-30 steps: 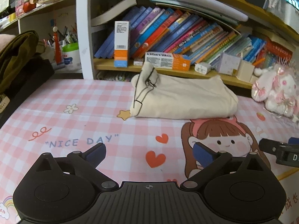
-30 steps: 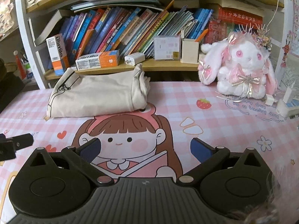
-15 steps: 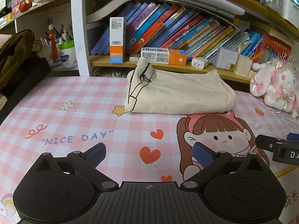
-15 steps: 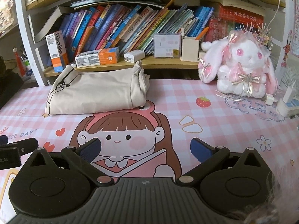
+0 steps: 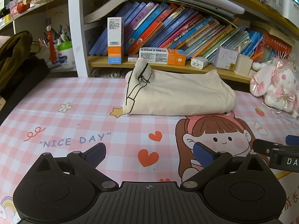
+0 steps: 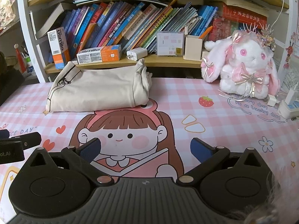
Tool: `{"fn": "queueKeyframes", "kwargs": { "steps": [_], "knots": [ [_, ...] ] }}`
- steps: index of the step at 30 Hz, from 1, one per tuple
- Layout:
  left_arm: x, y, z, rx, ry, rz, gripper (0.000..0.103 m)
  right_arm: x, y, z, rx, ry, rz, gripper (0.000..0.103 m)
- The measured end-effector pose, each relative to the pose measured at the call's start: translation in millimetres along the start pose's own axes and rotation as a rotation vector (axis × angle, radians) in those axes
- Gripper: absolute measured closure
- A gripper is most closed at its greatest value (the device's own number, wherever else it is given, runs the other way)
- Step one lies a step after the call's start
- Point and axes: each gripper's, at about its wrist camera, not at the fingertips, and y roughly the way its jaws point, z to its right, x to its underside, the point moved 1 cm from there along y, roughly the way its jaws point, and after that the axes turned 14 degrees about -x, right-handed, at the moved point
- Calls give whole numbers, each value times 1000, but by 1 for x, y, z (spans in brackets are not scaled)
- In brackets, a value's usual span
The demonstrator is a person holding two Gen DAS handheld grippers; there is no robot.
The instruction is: Fold clothes
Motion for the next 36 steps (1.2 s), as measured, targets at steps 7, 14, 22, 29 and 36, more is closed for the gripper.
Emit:
{"fn": "queueKeyframes", "kwargs": {
  "steps": [7,14,22,29,36],
  "knots": [
    [-1,1,1,0,2,0,2,0,2,0,1,2,-6,0],
    [0,1,3,3,10,-4,2,0,3,1,1,5,-9,0],
    [1,2,6,11,27,-9,2,1,4,2,6,13,-14,0],
    [0,3,6,9,20,-14,2,1,5,2,8,13,-19,0],
    [1,7,8,13,23,-24,2,2,6,2,11,17,-20,0]
  ]
}}
